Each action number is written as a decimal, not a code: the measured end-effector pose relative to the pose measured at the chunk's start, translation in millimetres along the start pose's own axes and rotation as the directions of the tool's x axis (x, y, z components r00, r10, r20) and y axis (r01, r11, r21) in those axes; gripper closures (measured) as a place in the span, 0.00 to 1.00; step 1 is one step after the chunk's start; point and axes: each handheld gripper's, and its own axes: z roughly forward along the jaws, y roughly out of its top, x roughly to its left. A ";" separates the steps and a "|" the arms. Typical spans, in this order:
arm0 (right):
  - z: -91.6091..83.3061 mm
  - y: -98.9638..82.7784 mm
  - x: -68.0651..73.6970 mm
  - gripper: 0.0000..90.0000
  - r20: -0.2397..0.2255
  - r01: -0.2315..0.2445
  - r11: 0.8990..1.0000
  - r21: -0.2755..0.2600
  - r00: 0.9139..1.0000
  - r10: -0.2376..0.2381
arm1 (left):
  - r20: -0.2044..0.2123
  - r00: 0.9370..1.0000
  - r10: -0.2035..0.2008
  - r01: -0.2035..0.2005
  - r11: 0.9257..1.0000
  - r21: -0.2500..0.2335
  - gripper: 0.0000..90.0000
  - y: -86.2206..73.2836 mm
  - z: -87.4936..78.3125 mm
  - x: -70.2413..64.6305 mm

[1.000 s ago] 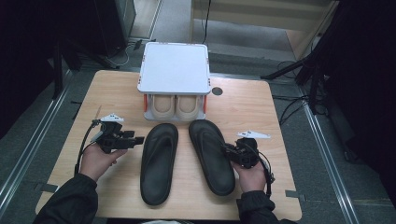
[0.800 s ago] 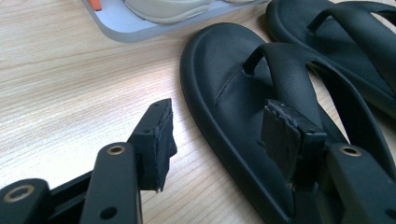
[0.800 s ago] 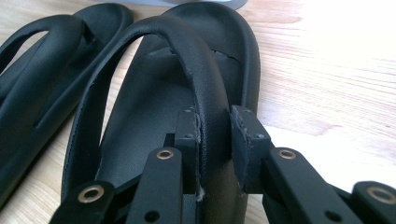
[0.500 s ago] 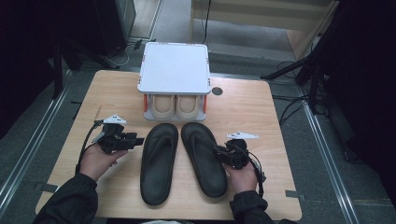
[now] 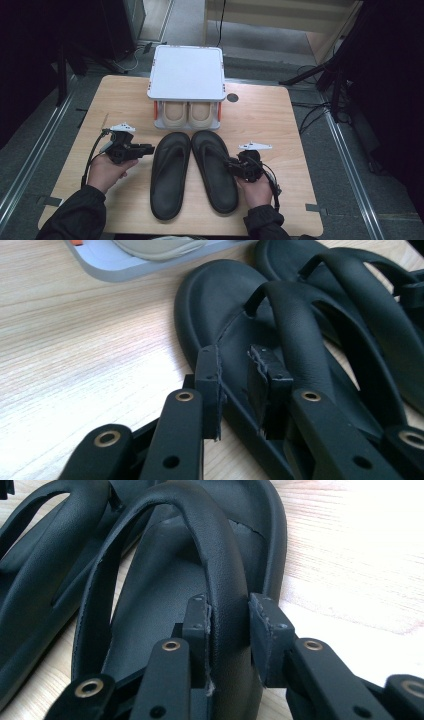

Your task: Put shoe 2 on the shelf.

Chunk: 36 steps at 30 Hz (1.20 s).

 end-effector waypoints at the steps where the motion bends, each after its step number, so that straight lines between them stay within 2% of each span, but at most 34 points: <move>1: -0.4 0.2 -0.8 0.75 -0.008 -0.002 1.000 -0.001 1.000 0.002 | -0.005 1.000 0.003 -0.003 1.000 0.006 0.85 -0.2 0.0 0.2; 4: -6.4 1.7 -2.2 0.63 -0.024 0.003 0.999 -0.049 1.000 -0.004 | -0.004 1.000 -0.001 0.001 1.000 0.024 0.90 -0.7 0.3 1.7; 5: -9.4 2.5 -1.9 0.63 -0.028 0.011 0.998 -0.064 1.000 -0.013 | -0.004 1.000 -0.004 0.004 1.000 0.024 0.90 -0.7 0.5 1.9; 7: -14.3 3.6 -1.9 0.68 -0.038 0.043 0.995 -0.088 0.998 -0.047 | -0.004 1.000 0.002 -0.001 1.000 0.022 0.93 -0.4 -0.6 1.8; 8: -18.0 4.0 -2.9 0.74 -0.041 0.049 0.993 -0.107 0.998 -0.054 | -0.004 1.000 0.004 -0.003 1.000 0.022 0.94 -0.5 -0.6 1.6; 11: -24.6 4.9 -7.6 0.90 -0.053 0.039 0.991 -0.127 0.998 -0.046 | -0.011 1.000 0.010 -0.009 0.999 0.033 0.96 -1.3 1.4 1.9; 14: -25.3 4.5 -12.5 1.00 -0.046 0.037 0.994 -0.105 0.998 -0.042 | -0.013 1.000 0.011 -0.010 0.998 0.055 0.97 -2.5 5.8 3.1; 18: -18.5 3.2 -17.5 1.00 -0.039 0.029 0.998 -0.063 0.999 -0.032 | -0.017 1.000 0.010 -0.009 0.998 0.065 0.97 -3.4 9.9 3.5; 22: -11.6 2.9 -16.2 1.00 -0.037 0.039 0.999 -0.033 0.999 -0.040 | -0.028 0.999 0.020 -0.017 0.995 0.097 0.96 -5.8 15.7 3.1; 25: -10.4 2.7 -14.9 1.00 -0.031 0.050 0.998 -0.034 0.998 -0.051 | -0.032 0.999 0.012 -0.009 0.994 0.106 0.96 -7.6 18.7 2.4; 30: -9.8 2.6 -14.7 1.00 -0.031 0.049 0.998 -0.035 0.998 -0.050 | -0.035 0.999 0.038 -0.033 0.991 0.127 0.96 -8.9 22.3 -2.8; 36: -9.2 2.6 -14.2 1.00 -0.031 0.049 0.998 -0.034 0.998 -0.051 | -0.028 0.999 0.028 -0.024 0.991 0.128 0.97 -9.6 21.9 -3.1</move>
